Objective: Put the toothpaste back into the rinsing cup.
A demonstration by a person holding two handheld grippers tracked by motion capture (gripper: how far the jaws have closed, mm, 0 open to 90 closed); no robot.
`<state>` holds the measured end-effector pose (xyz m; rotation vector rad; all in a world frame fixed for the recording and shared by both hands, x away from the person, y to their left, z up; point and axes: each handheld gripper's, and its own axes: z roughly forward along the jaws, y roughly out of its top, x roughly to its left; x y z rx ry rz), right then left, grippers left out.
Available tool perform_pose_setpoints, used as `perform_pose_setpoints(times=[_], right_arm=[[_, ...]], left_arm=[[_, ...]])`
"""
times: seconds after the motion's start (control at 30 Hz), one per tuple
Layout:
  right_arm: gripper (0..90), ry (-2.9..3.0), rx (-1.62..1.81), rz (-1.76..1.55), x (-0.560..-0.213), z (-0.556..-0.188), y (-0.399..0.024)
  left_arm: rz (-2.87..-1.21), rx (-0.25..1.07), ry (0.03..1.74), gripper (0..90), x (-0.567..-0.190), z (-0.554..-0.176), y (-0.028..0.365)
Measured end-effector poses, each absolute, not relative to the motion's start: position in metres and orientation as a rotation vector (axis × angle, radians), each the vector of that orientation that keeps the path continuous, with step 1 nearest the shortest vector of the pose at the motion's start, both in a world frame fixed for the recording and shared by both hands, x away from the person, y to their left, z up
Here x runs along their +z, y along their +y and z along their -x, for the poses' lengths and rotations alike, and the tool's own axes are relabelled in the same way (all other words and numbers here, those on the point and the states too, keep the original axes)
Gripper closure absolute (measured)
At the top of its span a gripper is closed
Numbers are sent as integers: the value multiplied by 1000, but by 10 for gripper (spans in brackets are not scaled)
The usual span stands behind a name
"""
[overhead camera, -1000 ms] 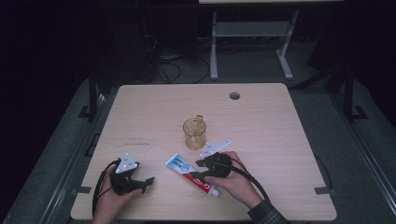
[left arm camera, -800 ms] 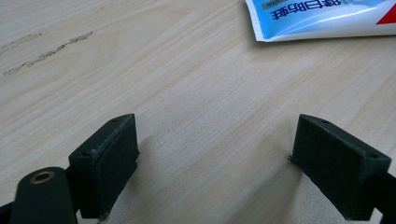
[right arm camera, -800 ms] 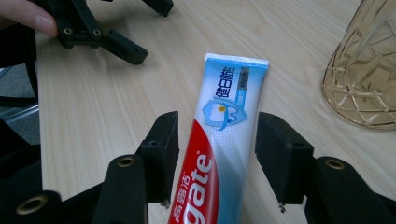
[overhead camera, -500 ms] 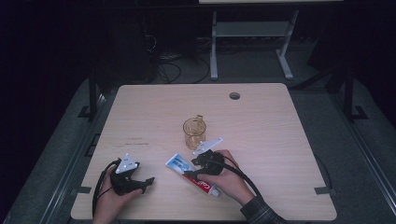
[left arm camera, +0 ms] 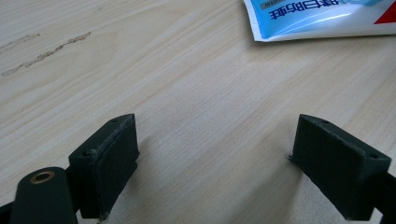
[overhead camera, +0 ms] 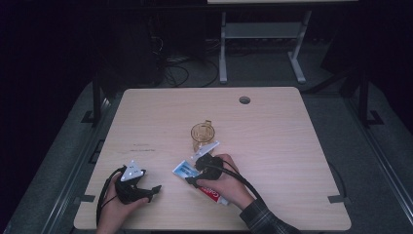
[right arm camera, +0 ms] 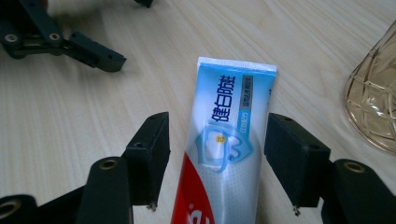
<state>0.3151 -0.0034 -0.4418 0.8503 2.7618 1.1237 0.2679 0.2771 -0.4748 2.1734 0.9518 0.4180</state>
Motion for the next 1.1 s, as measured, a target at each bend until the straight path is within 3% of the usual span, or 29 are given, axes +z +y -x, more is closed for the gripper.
perform_pose_setpoints(times=[1.1], right_arm=[[386,2816,874,-849,-454,-333,31]], left_arm=[[-2171,413,946,130,-475,-267,276]])
